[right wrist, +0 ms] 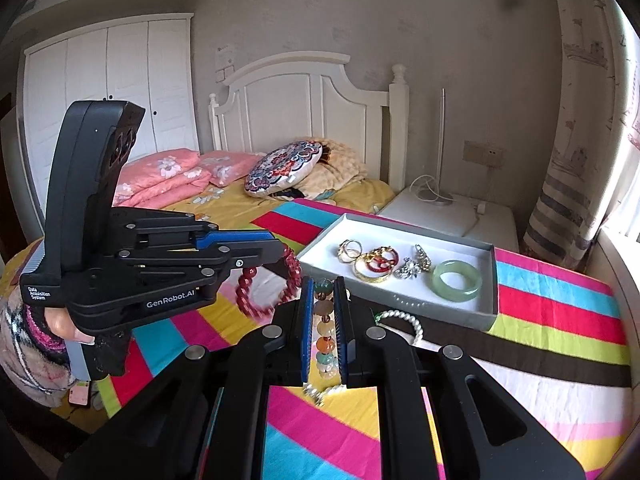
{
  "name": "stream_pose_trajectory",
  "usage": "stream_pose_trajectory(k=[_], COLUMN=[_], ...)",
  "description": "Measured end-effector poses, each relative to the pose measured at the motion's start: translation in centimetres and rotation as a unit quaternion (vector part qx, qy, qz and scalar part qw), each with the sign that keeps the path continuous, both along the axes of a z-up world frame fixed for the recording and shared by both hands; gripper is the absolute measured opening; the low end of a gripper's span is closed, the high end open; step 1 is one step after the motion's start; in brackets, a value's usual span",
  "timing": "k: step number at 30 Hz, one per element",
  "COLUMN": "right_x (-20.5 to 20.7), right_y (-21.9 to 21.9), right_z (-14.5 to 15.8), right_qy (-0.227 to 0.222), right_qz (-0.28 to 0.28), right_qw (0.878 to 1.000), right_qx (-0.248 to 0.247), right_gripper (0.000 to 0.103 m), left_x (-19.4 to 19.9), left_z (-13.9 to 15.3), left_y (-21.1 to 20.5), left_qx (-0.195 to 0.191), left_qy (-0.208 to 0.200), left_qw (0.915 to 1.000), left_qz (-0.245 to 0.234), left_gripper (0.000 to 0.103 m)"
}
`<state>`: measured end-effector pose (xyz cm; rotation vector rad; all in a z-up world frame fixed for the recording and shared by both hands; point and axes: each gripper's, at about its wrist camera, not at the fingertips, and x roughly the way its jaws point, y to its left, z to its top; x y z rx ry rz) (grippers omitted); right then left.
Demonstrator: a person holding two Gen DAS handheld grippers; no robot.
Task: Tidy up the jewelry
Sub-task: 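Carry both bead bracelets up and over the grey tray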
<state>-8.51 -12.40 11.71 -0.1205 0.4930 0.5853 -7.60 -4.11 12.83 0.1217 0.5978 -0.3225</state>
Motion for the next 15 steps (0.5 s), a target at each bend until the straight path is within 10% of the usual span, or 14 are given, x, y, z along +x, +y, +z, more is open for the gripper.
stream_pose_trajectory(k=[15], right_x=[10.4], right_y=[-0.1], right_z=[-1.5], right_qy=[0.036], right_qz=[-0.014], right_qw=[0.999], right_qx=[0.0], right_gripper=[0.011], left_x=[9.6], left_z=[-0.2], left_y=[-1.2], left_qx=[0.013], left_qy=[0.011], left_qw=[0.9998], left_qz=[0.007], left_gripper=[0.011])
